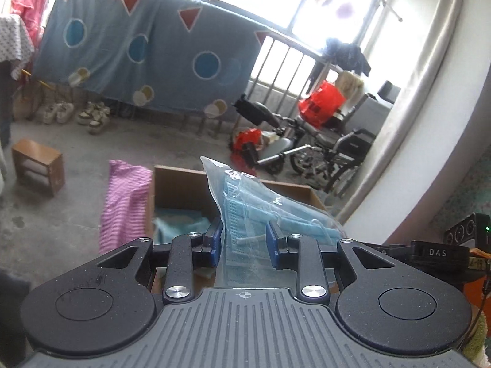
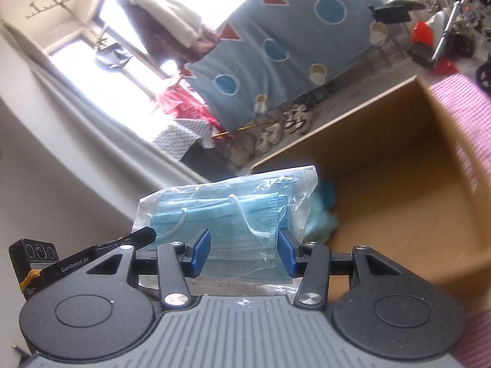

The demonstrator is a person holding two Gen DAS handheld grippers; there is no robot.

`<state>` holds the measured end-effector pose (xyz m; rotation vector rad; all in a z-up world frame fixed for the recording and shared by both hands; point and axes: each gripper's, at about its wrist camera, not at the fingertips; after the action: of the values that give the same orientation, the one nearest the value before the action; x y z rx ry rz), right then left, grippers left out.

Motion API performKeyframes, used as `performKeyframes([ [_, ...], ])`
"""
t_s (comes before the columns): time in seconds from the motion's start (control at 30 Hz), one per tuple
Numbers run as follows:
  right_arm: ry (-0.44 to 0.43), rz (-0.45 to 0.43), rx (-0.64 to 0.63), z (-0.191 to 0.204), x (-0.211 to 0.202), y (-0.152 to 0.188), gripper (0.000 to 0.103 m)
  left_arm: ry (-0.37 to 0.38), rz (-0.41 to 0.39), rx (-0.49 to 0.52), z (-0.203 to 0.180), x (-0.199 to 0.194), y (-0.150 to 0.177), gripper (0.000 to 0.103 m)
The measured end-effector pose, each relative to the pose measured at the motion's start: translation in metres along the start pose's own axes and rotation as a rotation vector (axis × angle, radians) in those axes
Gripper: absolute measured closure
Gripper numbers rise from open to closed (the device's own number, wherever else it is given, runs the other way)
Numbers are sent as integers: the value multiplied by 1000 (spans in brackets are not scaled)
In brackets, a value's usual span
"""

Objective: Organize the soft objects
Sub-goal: 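Lower the bagged face masks into the cardboard box and open the right gripper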

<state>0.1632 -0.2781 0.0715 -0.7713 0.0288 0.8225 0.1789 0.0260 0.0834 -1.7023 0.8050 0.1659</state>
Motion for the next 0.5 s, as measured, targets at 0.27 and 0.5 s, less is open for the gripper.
performKeyframes([
  [0.27,157,42,5,-67,30,-74,52,77,117,-6,-17,105,-27,75],
  [0.5,316,115,-83,-109,73,-106,52,51,329,-69,-1,202,-26,75],
])
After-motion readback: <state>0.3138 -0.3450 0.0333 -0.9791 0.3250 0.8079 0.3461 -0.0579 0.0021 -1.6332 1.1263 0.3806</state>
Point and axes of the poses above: each gripper's, at about its wrist camera, not at the fingertips, and x roughly the way its jaws point, z to its left, y to its underside, and after that the axes turned 7 degrees about -y, right-handed
